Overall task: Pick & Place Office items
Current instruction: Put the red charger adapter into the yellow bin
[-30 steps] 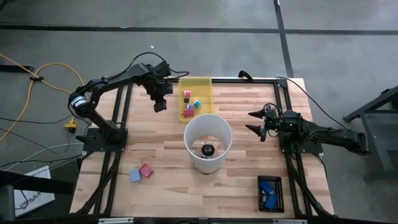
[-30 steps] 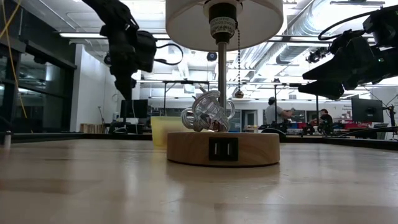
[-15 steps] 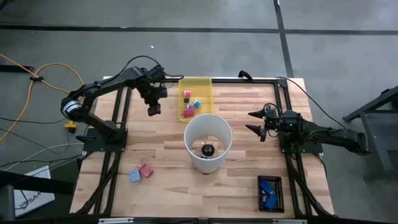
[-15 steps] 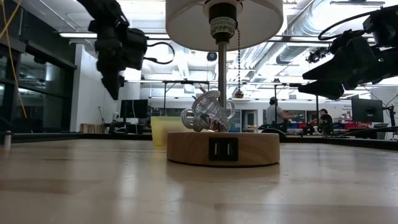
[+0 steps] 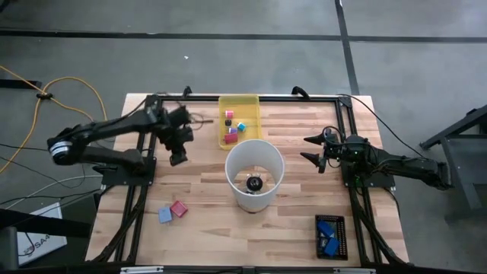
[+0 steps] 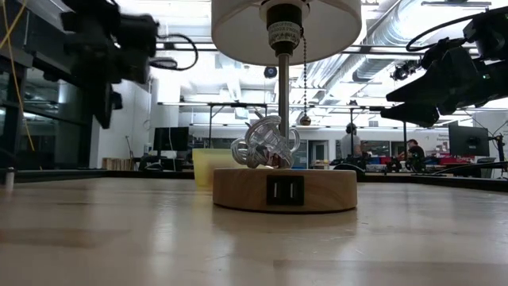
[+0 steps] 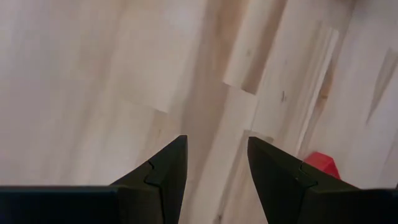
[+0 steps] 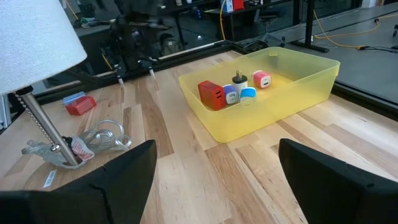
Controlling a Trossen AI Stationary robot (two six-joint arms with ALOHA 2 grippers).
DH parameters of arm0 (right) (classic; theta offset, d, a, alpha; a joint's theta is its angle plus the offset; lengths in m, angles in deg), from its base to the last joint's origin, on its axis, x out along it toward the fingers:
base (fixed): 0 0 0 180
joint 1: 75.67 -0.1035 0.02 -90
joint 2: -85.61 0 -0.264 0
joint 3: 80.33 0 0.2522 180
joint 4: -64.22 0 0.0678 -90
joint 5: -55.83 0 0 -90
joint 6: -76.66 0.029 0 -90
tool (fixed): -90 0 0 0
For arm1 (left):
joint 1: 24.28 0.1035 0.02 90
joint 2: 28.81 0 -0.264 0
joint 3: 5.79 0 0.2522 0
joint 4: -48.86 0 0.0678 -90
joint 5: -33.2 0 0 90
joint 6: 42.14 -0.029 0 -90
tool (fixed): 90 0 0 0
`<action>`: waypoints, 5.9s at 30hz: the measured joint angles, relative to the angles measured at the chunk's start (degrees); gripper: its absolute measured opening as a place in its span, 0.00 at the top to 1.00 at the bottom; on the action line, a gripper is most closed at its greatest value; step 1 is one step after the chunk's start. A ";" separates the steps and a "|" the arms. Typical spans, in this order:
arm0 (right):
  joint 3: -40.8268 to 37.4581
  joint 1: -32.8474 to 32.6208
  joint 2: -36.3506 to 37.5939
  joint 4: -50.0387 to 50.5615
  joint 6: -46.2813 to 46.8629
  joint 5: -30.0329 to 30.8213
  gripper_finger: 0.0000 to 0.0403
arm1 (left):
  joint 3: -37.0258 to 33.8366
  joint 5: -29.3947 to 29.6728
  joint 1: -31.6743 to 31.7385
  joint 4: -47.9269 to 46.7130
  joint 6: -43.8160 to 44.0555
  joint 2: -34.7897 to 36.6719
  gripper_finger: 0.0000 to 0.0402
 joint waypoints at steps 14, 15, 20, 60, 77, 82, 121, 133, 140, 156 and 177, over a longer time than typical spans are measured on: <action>0.00 -0.02 0.01 0.00 -0.01 0.00 0.19 | -1.14 19.65 -36.12 5.92 24.67 6.40 0.60; 0.00 -0.01 0.01 0.00 -0.02 0.00 0.19 | -1.14 20.62 -37.85 6.56 25.73 6.40 0.60; 0.00 0.00 0.00 0.00 -0.02 0.00 0.19 | -1.14 24.67 -45.42 10.01 27.36 5.92 0.60; 0.00 -0.02 0.00 0.00 -0.02 0.00 0.19 | -1.14 24.60 -66.72 21.40 28.85 -9.13 0.55; 0.00 0.00 0.00 0.00 0.00 0.00 0.19 | -1.14 20.54 -67.16 22.53 25.80 -16.41 0.25; 0.00 -0.02 0.02 0.00 -0.02 0.00 0.19 | -1.14 20.58 -67.13 22.49 22.02 -18.70 0.25; 0.00 0.00 0.02 0.00 -0.01 0.00 0.19 | -1.14 21.69 -69.47 19.17 19.11 -22.25 0.26; 0.00 0.00 0.02 0.00 0.00 0.00 0.19 | -1.12 21.94 -69.47 19.17 19.04 -22.25 0.48; 0.00 -0.01 0.02 0.00 -0.01 0.00 0.19 | -1.12 22.05 -69.47 19.17 19.00 -22.23 0.47; 0.00 -0.02 0.02 0.00 -0.01 0.00 0.19 | -1.11 22.92 -69.30 20.03 19.17 -22.21 0.47; 0.00 -0.01 0.02 0.00 0.00 0.00 0.19 | -0.79 25.78 -62.13 27.91 16.81 -7.78 0.47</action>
